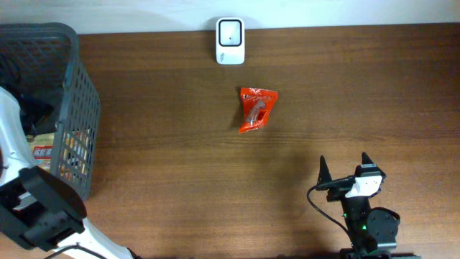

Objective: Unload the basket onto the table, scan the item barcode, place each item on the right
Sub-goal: 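Reach into the basket and grasp the yellow snack bag with left gripper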

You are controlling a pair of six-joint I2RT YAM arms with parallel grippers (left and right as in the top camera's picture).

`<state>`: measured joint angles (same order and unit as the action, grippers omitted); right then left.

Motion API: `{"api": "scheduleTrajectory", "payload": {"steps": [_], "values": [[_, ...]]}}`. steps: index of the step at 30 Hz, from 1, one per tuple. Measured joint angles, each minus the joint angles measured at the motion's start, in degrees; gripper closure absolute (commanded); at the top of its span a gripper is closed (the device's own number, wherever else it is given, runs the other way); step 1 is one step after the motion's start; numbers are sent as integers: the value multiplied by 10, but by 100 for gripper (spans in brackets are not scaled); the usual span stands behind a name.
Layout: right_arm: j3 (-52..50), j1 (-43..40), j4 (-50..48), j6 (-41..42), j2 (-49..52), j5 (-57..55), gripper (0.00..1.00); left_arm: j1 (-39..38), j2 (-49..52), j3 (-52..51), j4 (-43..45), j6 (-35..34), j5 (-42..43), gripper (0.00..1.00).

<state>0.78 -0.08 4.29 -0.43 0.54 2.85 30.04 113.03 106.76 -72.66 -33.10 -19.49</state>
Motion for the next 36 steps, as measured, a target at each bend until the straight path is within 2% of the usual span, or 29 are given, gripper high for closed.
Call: {"api": "scheduleTrajectory", "payload": {"steps": [5, 10, 12, 14, 16, 17, 18, 23, 27, 32, 33, 36], "values": [[0, 0, 0, 0, 0, 0, 1, 1, 1, -154, 137, -5, -3, 1], [0, 0, 0, 0, 0, 0, 1, 1, 1, -240, 255, -6, -3, 1], [0, 0, 0, 0, 0, 0, 1, 1, 0, -268, 313, -8, 6, 16], [0, 0, 0, 0, 0, 0, 1, 3, -5, -286, 344, -11, 22, 49], [0, 0, 0, 0, 0, 0, 1, 3, -7, -290, 348, -12, 25, 76], [0, 0, 0, 0, 0, 0, 2, 4, -9, -290, 348, -9, 24, 96], [0, 0, 0, 0, 0, 0, 2, 4, -11, -290, 348, -10, 24, 100], [0, 0, 0, 0, 0, 0, 2, 4, -26, -281, 329, 16, 27, 100], [0, 0, 0, 0, 0, 0, 2, 3, -73, -225, 247, 23, 50, 100], [0, 0, 0, 0, 0, 0, 1, 4, -354, -125, 249, 22, 96, 100], [0, 0, 0, 0, 0, 0, 1, 3, -431, -120, 249, 23, 129, 100], [0, 0, 0, 0, 0, 0, 2, -1, -533, -115, 248, 22, 242, 100]]}}
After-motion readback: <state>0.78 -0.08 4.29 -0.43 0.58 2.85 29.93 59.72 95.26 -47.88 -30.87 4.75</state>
